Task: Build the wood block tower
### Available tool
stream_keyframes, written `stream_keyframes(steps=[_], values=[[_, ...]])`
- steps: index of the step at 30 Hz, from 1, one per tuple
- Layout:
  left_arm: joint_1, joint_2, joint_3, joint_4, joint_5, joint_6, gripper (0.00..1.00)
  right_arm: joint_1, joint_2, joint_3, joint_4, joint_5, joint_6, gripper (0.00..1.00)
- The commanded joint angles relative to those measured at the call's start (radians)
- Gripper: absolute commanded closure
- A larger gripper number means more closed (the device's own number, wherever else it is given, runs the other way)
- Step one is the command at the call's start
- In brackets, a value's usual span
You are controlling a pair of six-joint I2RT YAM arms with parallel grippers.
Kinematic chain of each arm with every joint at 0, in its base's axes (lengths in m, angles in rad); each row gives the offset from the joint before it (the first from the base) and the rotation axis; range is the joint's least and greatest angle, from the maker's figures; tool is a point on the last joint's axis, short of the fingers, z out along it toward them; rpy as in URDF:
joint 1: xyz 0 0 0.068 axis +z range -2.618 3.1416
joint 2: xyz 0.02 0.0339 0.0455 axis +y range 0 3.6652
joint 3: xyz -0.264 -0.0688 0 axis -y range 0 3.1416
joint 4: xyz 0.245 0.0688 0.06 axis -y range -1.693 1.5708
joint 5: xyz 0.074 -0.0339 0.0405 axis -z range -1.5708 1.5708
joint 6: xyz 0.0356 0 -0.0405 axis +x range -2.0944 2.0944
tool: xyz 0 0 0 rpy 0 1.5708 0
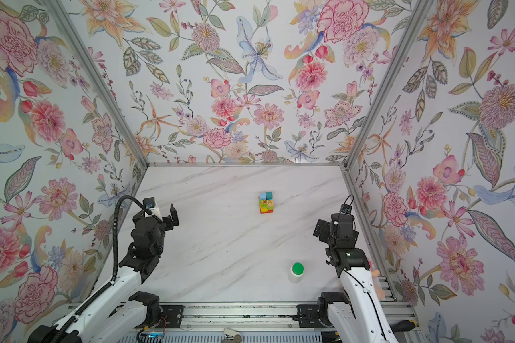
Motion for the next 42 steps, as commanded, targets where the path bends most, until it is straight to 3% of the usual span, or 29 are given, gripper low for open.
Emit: stream_keyframes(steps=[1,10,17,23,27,28,32,38,40,42], values=[[0.055,0.018,-0.058,0.149,0.034,0.022,0.01,-0.007,0.072,-0.04,0.255,-0.016,-0.098,0.01],[0.089,0.121,-0.25,0.46,0.074,0.056,0.01,-0.076,0.369,-0.12,0.67,-0.139,-0.137,0.01],[0.117,0.22,-0.289,0.605,0.139,0.053,0.01,-0.093,0.543,-0.167,0.928,-0.244,-0.093,0.01],[0.2,0.394,-0.265,0.826,0.214,0.004,0.01,-0.091,0.629,-0.15,1.057,-0.23,-0.164,0.01],[0.237,0.464,-0.163,0.751,0.357,0.032,0.01,-0.091,0.697,-0.149,1.177,-0.238,-0.177,0.01],[0.238,0.467,-0.151,0.735,0.366,0.039,0.01,-0.081,0.709,-0.122,1.134,-0.252,-0.197,0.01],[0.237,0.461,-0.168,0.763,0.361,0.052,0.01,-0.033,0.722,-0.125,1.159,-0.252,-0.258,0.01],[0.238,0.478,-0.251,0.938,0.267,0.08,0.01,-0.024,0.759,-0.314,1.549,-0.205,-0.254,0.01],[0.238,0.524,-0.254,0.995,0.245,0.079,0.01,-0.027,0.731,-0.297,1.463,-0.207,-0.25,0.01],[0.238,0.577,-0.244,1.044,0.265,0.096,0.01,-0.025,0.75,-0.308,1.519,-0.206,-0.25,0.01]])
